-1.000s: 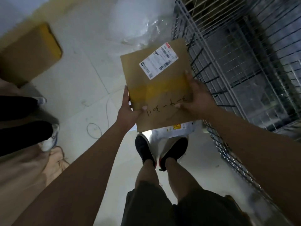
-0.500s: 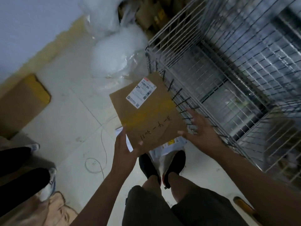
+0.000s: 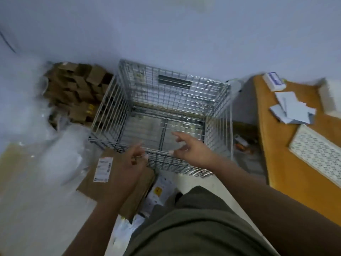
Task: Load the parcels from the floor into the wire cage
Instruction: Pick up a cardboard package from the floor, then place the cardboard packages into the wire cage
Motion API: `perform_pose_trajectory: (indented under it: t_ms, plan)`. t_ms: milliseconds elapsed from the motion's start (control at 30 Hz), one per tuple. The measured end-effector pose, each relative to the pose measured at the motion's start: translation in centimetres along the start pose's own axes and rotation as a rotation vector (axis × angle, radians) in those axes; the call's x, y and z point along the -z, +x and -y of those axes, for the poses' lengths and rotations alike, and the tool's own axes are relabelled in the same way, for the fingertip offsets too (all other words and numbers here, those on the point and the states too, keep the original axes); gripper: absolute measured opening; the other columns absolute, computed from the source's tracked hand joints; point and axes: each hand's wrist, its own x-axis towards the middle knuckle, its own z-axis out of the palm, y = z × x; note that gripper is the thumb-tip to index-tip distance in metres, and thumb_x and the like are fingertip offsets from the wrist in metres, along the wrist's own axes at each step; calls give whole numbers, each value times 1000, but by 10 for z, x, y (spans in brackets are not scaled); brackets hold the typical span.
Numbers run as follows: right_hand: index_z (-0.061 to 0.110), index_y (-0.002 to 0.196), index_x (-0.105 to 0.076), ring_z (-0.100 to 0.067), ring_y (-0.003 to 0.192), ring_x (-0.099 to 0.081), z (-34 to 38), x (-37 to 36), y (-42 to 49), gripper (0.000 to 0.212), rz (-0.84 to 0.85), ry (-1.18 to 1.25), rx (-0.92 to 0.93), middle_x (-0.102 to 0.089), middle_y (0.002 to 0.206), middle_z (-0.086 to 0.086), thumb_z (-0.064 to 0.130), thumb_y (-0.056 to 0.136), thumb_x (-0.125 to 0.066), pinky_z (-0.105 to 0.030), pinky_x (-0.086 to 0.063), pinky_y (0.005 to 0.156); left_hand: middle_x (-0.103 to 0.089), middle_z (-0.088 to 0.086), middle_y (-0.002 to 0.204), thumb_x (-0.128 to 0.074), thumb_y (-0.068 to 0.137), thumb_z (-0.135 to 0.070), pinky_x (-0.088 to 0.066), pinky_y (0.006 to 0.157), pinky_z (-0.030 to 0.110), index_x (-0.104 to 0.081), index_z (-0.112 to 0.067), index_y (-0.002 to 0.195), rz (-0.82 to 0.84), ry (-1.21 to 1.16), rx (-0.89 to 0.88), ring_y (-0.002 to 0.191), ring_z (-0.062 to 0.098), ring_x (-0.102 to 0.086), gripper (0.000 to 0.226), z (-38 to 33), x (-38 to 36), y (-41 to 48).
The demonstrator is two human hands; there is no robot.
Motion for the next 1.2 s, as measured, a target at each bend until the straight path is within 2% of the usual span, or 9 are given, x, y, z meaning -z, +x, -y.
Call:
perform_pose_trajectory:
  t_ms: [133, 267, 400, 533, 600, 700, 867, 1067, 1200]
  plan:
    - [42, 155, -35, -20, 113, -65, 9, 22, -10, 75, -9, -42, -12, -49, 144, 0, 42, 91, -75, -43, -55, 99, -67, -25, 119, -66, 100, -35, -53, 97, 35, -56, -46, 138, 59, 2, -74, 109, -3, -63, 41, -34, 3, 13]
    - [40, 155, -35, -15, 110, -66, 12, 34, -8, 72, -22, -16, -3, -49, 143, 3, 42, 93, -72, -38, -57, 88, -66, -21, 123, -64, 101, -36, -50, 89, 25, -57, -44, 139, 69, 9, -73, 109, -1, -62, 39, -58, -1, 26]
    - [43, 155, -35, -14, 114, -63, 11, 41, 6, 72, 15, -47, -7, -49, 143, 5, 45, 93, -71, -41, -55, 98, -67, -16, 122, -64, 101, -32, -44, 79, 12, -60, -40, 135, 35, 24, -45, 104, -5, -60, 35, -64, -11, 39]
    - [43, 156, -33, -11, 110, -65, 7, 44, 38, 74, 142, -87, 18, -48, 146, 3, 48, 92, -70, -41, -55, 99, -67, -14, 119, -63, 101, -31, -55, 97, 33, -58, -33, 141, -21, -4, 35, 107, -4, -60, 41, -58, -16, 51]
    - [41, 155, -35, -14, 112, -65, 9, 43, 60, 74, 217, -122, 30, -49, 147, 2, 48, 91, -72, -43, -57, 97, -62, -12, 123, -65, 100, -29, -56, 98, 41, -42, -31, 155, -94, -41, 99, 109, -1, -60, 60, -45, -17, 55]
    - [41, 152, -39, -14, 112, -62, 12, 34, 90, 70, 335, -162, 58, -51, 144, 3, 47, 91, -73, -41, -54, 98, -54, -5, 138, -72, 93, -29, -58, 95, 48, -18, -41, 162, -262, -88, 210, 116, 10, -61, 88, -20, -14, 45]
    - [44, 157, -30, -21, 137, -47, -1, -31, 152, 75, 601, -321, 201, -37, 158, 6, 48, 93, -70, -43, -46, 109, -30, 5, 158, -80, 86, -31, -54, 101, 51, -14, -48, 160, -523, -28, 526, 133, 27, -50, 99, 53, -16, 4]
    - [30, 161, -22, -31, 146, -31, -54, -152, 217, 89, 800, -538, 283, -30, 160, -11, 41, 91, -74, -36, -33, 112, -16, 12, 163, -84, 82, -40, -45, 108, 47, -13, -46, 160, -551, 52, 838, 137, 38, -44, 105, 166, -43, -28]
    - [28, 164, -11, -40, 153, -9, -93, -218, 244, 92, 759, -654, 361, -7, 168, -15, 39, 93, -70, -48, -18, 122, 2, 6, 168, -85, 79, -45, -40, 113, 47, -7, -45, 161, -517, -1, 923, 148, 36, -29, 113, 243, -60, -13]
